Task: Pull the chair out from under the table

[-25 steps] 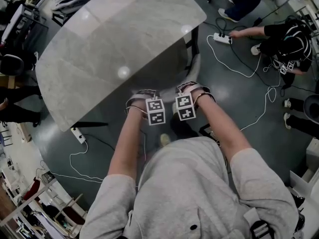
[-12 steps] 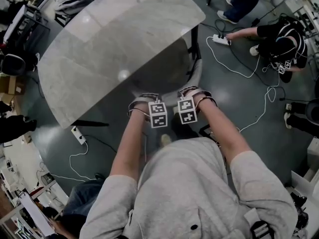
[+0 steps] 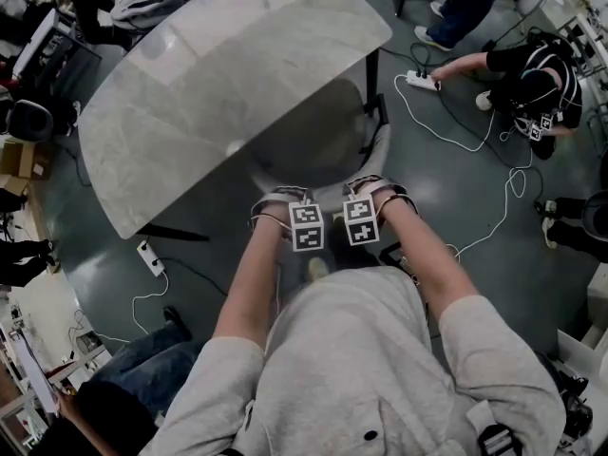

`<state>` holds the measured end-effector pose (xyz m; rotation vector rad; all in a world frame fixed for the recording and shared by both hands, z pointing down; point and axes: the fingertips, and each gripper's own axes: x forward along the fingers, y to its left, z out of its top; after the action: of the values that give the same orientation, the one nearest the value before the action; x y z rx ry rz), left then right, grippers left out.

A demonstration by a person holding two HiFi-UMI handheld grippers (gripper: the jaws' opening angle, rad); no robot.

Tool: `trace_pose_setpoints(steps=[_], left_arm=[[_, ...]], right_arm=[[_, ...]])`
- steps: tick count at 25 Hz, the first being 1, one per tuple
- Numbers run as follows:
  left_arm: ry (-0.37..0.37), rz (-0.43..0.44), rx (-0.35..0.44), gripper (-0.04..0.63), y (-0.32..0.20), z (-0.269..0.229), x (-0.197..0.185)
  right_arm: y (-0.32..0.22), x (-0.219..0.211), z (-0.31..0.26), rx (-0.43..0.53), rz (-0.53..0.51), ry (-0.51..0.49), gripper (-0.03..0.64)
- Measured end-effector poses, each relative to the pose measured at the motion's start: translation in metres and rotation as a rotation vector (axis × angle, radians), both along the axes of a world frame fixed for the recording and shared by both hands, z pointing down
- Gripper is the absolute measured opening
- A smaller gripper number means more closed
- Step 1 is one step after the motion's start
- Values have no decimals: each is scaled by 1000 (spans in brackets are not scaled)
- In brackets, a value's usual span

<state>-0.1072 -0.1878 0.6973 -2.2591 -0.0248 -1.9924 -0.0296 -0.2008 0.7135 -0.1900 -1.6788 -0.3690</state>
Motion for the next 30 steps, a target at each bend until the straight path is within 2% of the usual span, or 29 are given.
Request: trace_pose_setpoints(steps=[30], left_arm=[[9,37,-12,112,114,-3,0]], right_arm=[[117,1,-4,-11,38,10,107]])
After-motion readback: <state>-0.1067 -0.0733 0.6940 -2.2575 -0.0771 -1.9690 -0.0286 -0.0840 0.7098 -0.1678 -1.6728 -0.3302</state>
